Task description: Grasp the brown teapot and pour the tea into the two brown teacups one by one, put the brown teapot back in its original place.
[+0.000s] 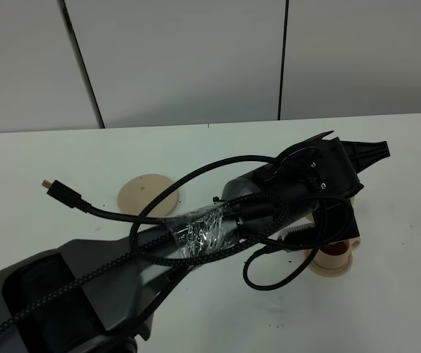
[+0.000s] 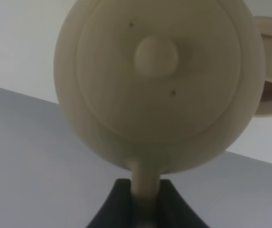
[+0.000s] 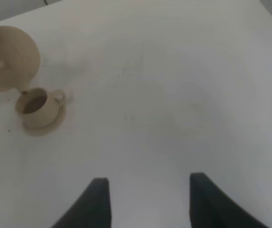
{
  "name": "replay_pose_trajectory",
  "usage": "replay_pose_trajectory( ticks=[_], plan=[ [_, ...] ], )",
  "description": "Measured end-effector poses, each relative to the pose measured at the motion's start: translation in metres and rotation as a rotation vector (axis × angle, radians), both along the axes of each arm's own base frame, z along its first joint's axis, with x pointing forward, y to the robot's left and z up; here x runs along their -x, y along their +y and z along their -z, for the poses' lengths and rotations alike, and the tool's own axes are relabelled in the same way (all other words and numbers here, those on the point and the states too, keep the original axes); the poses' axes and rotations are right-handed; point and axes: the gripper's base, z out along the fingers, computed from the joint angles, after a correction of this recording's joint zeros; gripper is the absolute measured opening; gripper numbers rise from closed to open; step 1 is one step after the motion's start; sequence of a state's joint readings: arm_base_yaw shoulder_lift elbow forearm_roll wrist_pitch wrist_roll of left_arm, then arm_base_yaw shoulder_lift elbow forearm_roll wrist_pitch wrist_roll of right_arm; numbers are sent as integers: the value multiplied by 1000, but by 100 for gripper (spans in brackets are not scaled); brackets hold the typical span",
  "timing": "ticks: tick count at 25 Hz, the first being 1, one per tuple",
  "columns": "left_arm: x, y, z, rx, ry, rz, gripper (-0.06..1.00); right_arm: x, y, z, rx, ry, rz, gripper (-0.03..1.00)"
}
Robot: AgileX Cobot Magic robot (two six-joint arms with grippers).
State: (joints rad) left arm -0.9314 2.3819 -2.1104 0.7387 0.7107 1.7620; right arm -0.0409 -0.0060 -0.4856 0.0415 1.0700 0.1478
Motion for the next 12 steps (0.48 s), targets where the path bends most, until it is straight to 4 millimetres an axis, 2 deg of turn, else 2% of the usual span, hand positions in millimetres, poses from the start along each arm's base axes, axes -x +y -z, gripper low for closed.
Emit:
replay_pose_trajectory(
  ticks=[12],
  plan=[
    [1,-1,1,5,9,12,17,0,0,0,0,0,0,38]
  ],
)
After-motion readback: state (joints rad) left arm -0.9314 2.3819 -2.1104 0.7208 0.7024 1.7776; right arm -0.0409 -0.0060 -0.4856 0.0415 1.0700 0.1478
